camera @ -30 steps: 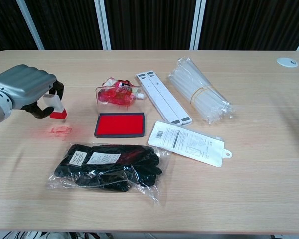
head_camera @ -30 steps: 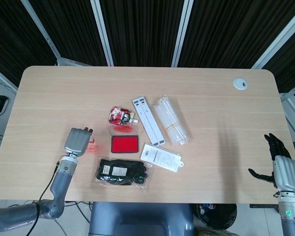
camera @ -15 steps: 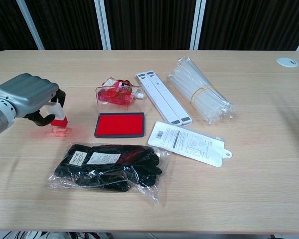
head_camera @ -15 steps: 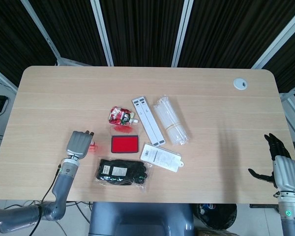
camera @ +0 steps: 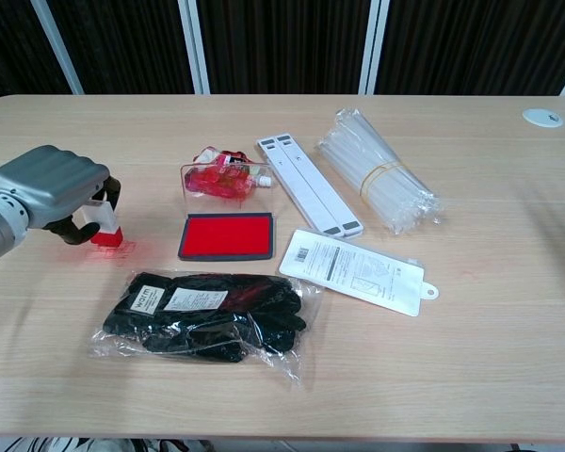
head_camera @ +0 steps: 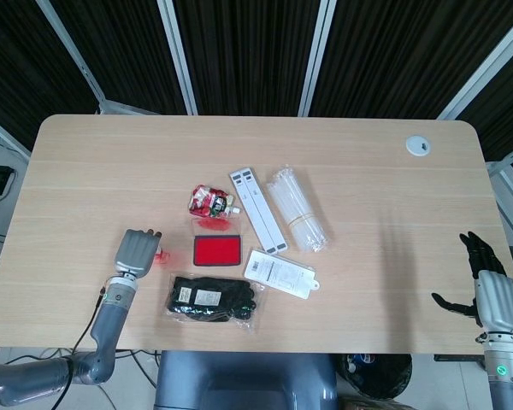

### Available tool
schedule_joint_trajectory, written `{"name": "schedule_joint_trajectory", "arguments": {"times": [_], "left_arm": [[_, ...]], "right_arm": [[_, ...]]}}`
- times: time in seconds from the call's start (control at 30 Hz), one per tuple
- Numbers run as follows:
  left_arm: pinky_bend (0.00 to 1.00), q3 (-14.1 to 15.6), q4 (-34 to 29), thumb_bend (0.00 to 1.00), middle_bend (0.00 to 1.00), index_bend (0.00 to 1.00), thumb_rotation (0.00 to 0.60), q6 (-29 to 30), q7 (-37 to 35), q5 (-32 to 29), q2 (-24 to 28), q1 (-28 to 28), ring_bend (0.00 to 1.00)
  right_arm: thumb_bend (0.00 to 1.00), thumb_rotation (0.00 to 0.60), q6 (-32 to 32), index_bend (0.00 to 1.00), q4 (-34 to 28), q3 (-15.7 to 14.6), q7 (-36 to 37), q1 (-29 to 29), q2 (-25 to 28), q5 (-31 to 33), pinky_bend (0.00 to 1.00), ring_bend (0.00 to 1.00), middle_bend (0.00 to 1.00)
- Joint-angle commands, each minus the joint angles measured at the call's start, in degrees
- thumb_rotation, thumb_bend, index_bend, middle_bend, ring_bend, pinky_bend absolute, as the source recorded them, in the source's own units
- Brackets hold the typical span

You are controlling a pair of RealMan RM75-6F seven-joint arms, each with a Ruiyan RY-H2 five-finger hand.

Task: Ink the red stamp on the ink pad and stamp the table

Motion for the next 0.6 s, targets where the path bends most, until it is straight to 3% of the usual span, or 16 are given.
{"name": "schedule_joint_trajectory", "arguments": {"times": [0.03,0.6], "left_arm": [[0.66,0.07,-0.15,0.47,0.67,0.64,0.600,-0.30,0.58,-0.31,0.10,-0.03,0.56],[0.63,-0.15,-1.00,0.40,0.59,0.56,0.600,-0.36,2.58,-1.19,0.54,-0.08,0.51]], "right_arm": [[0.12,0.600,-0.03,0.00,-0.06,0.03,0.10,0.00,0.01,0.05,0.16,0.00,0.00],[0.12,0.600,0.10,0.00,-0.08,0.05,0.17,-0.02,-0.06,-0.03,0.16,0.00,0.00]]}}
